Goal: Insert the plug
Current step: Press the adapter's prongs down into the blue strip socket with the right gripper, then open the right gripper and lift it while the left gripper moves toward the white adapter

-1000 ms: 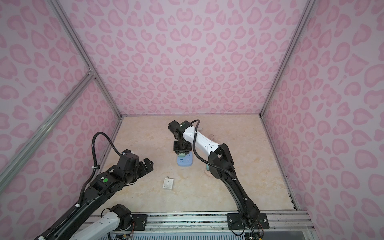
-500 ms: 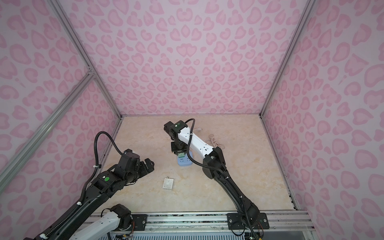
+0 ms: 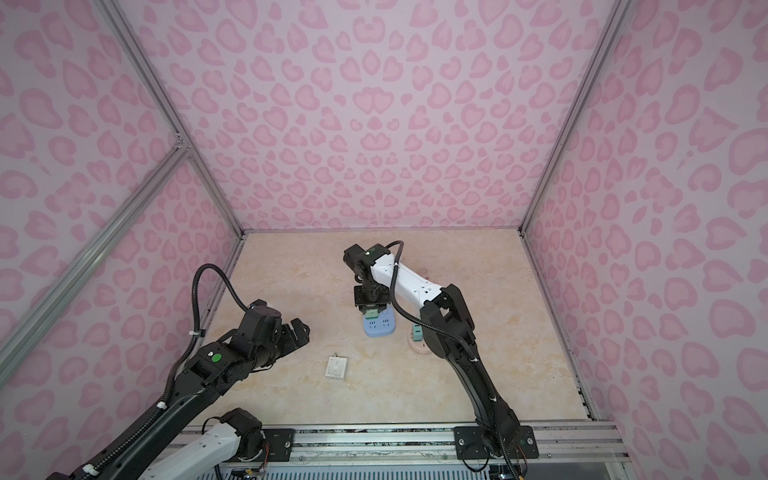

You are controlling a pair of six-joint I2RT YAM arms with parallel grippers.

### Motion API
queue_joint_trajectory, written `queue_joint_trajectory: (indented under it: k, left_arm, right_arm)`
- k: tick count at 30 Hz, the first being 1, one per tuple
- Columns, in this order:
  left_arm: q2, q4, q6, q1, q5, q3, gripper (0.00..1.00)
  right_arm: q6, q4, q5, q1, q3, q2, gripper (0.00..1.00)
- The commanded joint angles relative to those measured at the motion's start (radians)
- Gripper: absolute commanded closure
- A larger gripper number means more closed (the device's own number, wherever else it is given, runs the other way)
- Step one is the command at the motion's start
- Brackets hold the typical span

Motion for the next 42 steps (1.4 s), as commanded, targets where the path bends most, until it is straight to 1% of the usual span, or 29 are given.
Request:
queue_joint_trajectory:
  k: [1,3,8,14,21,22,23,25,27,31,34,37,40,42]
  left_arm:
    - [0.007,0.027,0.004,0.0,0.003,-0.004,0.01]
    - [0.018,0.035,0.004,0.001,0.009,-0.003,0.01]
    - [0.026,0.039,0.006,0.0,0.016,-0.002,0.01]
    - [-0.014,0.016,0.004,0.0,0.007,-0.014,0.02]
    - [-0.015,0.008,0.012,0.0,0.001,-0.016,0.02]
    - [-0.013,0.013,0.011,0.0,0.004,-0.017,0.02]
    - [-0.011,0.015,0.01,0.0,0.007,-0.018,0.02]
    - [-0.006,0.019,0.009,0.0,0.009,-0.018,0.02]
    - [-0.005,0.02,0.007,0.001,0.008,-0.017,0.02]
    - [-0.008,0.02,0.003,0.001,0.009,-0.015,0.02]
    - [-0.003,0.02,0.002,0.0,0.01,-0.012,0.02]
    - [0.007,0.02,0.007,0.001,0.018,-0.003,0.02]
    - [0.016,0.014,0.017,0.0,0.033,0.006,0.01]
    - [0.018,0.008,0.029,0.0,0.051,0.012,0.01]
  right_arm:
    - [0.025,-0.061,0.017,-0.004,-0.085,-0.005,1.0]
    - [0.035,-0.051,0.011,0.002,-0.092,-0.01,1.0]
    - [0.064,-0.052,0.0,0.024,-0.031,0.029,1.0]
    - [0.122,-0.006,-0.024,0.046,0.007,0.047,1.0]
    - [0.143,0.028,-0.013,0.036,-0.039,0.01,1.0]
    - [0.143,0.036,-0.014,0.034,-0.05,0.001,0.99]
    - [0.142,0.04,-0.016,0.034,-0.059,-0.006,0.95]
    - [0.146,0.067,-0.018,0.034,-0.089,-0.022,0.83]
    - [0.151,0.095,-0.019,0.034,-0.111,-0.072,0.74]
    - [0.139,0.068,0.011,0.039,-0.085,-0.093,0.51]
    - [0.134,0.062,0.022,0.04,-0.084,-0.105,0.4]
    - [0.124,0.05,0.016,0.039,-0.083,-0.097,0.34]
    - [0.11,0.043,0.017,0.039,-0.095,-0.109,0.33]
    - [0.107,0.074,0.023,0.04,-0.146,-0.158,0.34]
